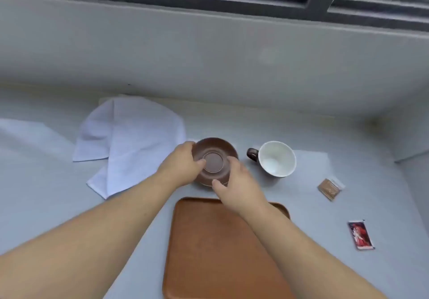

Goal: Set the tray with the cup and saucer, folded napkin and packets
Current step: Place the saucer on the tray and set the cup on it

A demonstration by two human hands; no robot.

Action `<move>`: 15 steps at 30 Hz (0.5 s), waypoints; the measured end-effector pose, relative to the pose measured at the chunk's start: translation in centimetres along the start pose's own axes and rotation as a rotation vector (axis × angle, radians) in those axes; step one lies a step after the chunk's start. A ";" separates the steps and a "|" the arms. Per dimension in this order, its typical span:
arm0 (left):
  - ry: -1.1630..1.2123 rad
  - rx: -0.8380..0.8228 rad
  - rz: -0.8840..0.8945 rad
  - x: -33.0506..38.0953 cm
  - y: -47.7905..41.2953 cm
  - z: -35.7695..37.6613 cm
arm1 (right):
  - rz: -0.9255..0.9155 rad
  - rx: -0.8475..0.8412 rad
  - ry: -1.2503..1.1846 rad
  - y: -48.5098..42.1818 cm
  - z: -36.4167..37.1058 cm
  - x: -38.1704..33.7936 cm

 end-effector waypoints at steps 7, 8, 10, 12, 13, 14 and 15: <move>0.018 0.019 -0.095 -1.6 -1.8 0.6 | 0.185 0.054 -0.511 -3.0 -0.3 1.7; 0.006 0.024 -0.094 -1.7 -1.5 0.5 | 0.207 0.062 -0.530 -3.1 -0.5 2.0; 0.067 0.006 -0.086 -2.2 -0.3 0.7 | 0.208 0.064 -0.531 -2.4 -0.8 2.6; 0.205 -0.043 -0.086 -2.7 1.9 1.4 | 0.203 0.045 -0.529 -0.6 -1.1 3.1; 0.257 -0.083 -0.089 -3.0 3.1 1.9 | 0.213 0.029 -0.514 0.4 -1.1 3.5; 0.289 -0.131 -0.091 -3.3 4.4 2.6 | 0.225 0.011 -0.484 1.6 -1.1 4.0; 0.302 -0.176 -0.094 -3.5 5.6 3.4 | 0.233 -0.006 -0.440 2.7 -0.9 4.5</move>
Point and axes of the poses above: each hand's wrist, its own y-axis away from the middle knuckle, its own z-axis out of the palm, x = y × z, the point moved 2 cm from there along -y, towards the middle knuckle, and after that the axes turned 15 degrees about -x, right-handed, at the moved point
